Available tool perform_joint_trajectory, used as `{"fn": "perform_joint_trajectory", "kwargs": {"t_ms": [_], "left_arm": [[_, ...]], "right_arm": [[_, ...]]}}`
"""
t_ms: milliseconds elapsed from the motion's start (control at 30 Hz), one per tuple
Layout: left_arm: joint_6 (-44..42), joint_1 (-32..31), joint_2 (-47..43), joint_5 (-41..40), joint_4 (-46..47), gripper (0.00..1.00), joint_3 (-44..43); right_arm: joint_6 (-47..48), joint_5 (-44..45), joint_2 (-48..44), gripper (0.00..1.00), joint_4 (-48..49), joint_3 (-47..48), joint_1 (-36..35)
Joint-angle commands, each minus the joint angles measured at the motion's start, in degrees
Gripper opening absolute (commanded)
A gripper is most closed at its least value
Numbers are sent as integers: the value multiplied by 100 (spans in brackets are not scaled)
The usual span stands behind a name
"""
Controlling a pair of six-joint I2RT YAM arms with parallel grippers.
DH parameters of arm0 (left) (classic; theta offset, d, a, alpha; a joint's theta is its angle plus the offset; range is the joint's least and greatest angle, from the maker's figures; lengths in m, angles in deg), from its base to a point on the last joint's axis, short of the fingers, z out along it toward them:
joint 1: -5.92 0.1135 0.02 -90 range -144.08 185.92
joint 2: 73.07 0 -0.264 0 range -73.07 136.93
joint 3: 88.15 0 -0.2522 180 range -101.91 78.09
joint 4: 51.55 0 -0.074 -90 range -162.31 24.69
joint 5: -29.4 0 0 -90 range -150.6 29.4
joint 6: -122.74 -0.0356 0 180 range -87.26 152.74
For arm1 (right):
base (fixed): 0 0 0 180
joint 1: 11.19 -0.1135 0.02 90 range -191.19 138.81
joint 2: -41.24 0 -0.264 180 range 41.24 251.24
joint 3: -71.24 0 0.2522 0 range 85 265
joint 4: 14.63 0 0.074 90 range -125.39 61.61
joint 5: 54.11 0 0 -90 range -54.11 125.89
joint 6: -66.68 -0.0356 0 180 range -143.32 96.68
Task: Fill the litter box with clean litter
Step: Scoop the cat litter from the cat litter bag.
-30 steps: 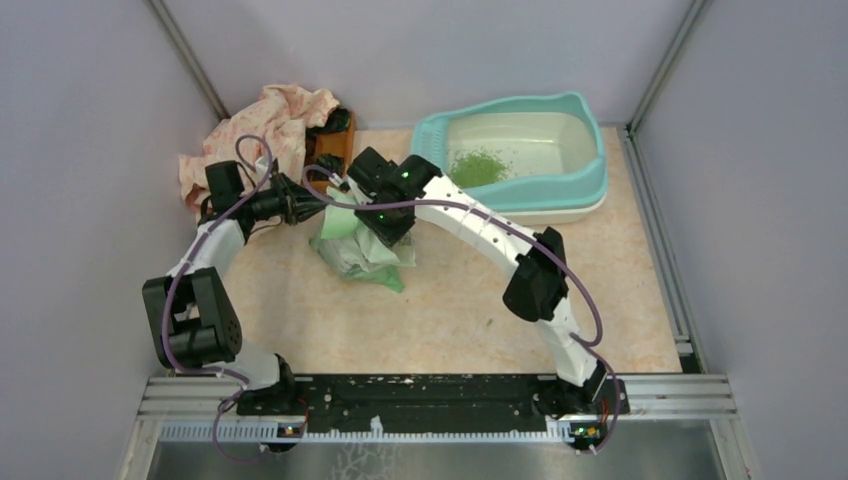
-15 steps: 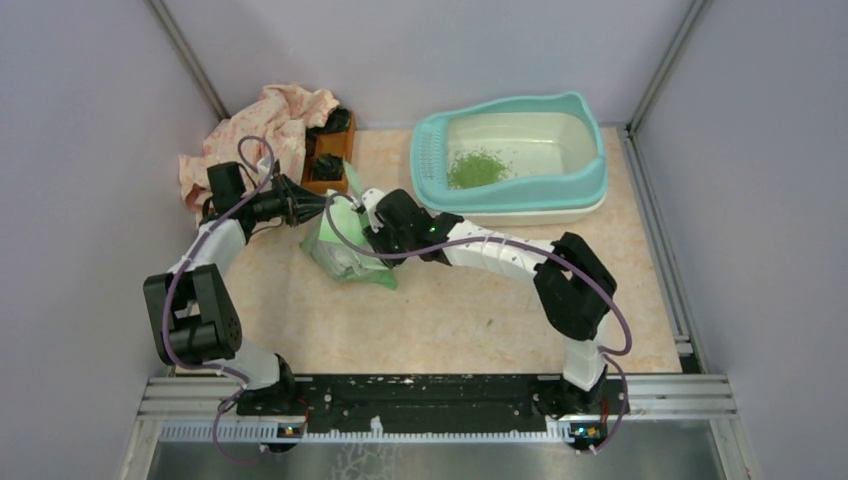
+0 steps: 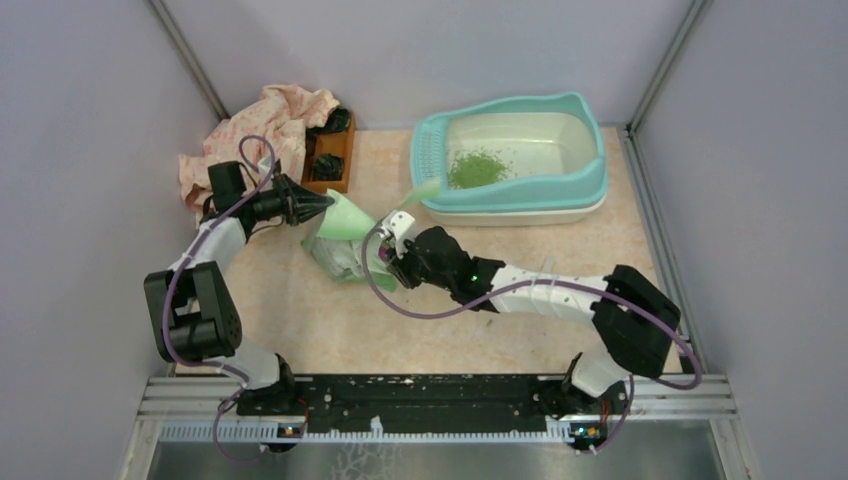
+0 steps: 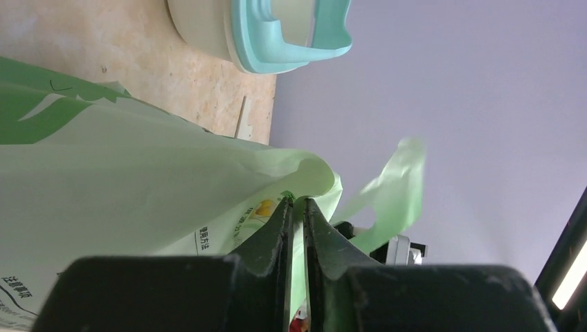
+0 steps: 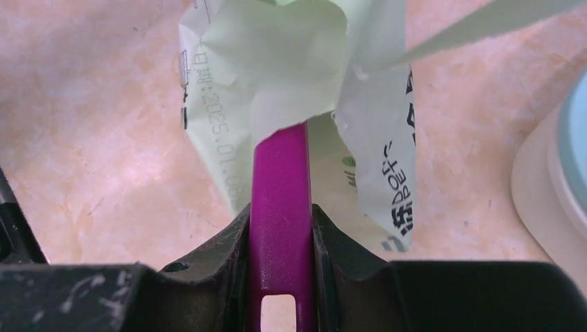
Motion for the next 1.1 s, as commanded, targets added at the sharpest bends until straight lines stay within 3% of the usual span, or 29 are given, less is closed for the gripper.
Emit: {"fn": "perform_joint_trajectory", "kwargs": {"t_ms": [0,533,833,967,1067], "left_arm": [[-155,-23,95,20,-103,14,-250],[-140,-11,53,-88,-314,14,-532],[-180,-15,-24,-148,-509,14,-658],[-234,-12,-62,-171,-649,14,-718],[-260,-13,-124,-221,-729,14,-760]], "right_arm": [[115,289,-901,0,753,-326,-217],[-147,1048,-3209,0,840,-2412,-410],[-52,1287,-3619,0,1284,-2980,-519],[-113,1576,-4235,0,1361,-3326,-732],[-149,1742,-4174,0,1960,-3550,-735]]}}
